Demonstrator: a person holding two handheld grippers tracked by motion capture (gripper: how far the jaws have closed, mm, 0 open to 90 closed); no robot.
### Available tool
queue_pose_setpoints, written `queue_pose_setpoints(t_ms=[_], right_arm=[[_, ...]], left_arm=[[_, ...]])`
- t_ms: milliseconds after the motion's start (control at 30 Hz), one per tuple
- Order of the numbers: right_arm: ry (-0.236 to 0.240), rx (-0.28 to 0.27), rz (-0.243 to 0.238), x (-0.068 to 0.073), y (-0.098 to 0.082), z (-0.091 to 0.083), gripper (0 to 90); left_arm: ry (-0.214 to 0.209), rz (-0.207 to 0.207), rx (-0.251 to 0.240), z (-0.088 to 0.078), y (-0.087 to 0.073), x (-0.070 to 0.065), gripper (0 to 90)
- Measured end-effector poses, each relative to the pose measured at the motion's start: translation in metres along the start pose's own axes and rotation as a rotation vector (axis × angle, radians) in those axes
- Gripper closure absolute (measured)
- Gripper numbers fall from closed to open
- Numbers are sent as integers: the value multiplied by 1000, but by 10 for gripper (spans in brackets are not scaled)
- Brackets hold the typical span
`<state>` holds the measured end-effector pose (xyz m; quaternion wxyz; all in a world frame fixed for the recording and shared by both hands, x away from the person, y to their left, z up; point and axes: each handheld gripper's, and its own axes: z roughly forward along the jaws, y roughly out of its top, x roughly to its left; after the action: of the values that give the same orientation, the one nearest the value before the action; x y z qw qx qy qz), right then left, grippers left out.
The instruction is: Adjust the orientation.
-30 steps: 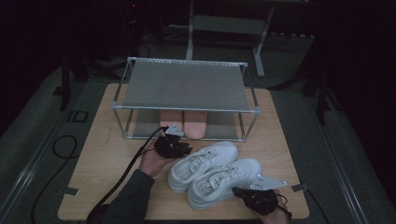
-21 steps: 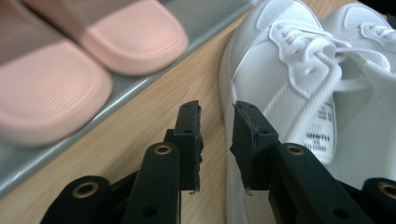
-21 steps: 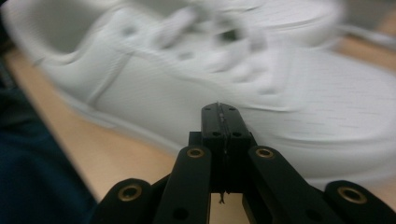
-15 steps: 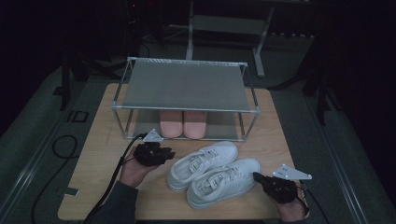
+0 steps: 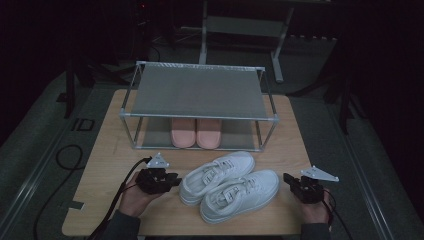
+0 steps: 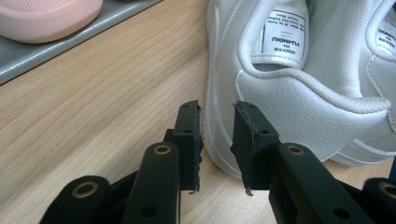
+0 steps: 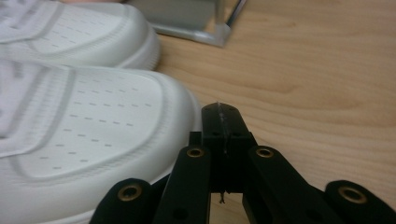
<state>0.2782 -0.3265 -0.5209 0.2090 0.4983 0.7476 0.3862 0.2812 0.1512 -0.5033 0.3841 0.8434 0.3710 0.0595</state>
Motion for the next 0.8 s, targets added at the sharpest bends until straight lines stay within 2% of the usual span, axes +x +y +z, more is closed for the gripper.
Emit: queue_pose_setpoints(t_ms=[67, 200, 300, 433, 800], right_arm=[[-8, 15, 7, -1, -2, 3, 900], [20, 39, -3, 1, -4, 9, 900], [23, 47, -25, 5, -3, 11, 900], [44, 45, -20, 4, -4, 10, 900], [93, 52, -59, 16, -4, 10, 900]], left_arm=[[2, -5, -9, -1, 1, 2, 714], [5, -14, -29, -4, 4, 3, 714], [8, -11, -37, -7, 6, 4, 713], [11, -7, -43, -8, 9, 5, 713], [1, 43, -75, -13, 30, -3, 708]])
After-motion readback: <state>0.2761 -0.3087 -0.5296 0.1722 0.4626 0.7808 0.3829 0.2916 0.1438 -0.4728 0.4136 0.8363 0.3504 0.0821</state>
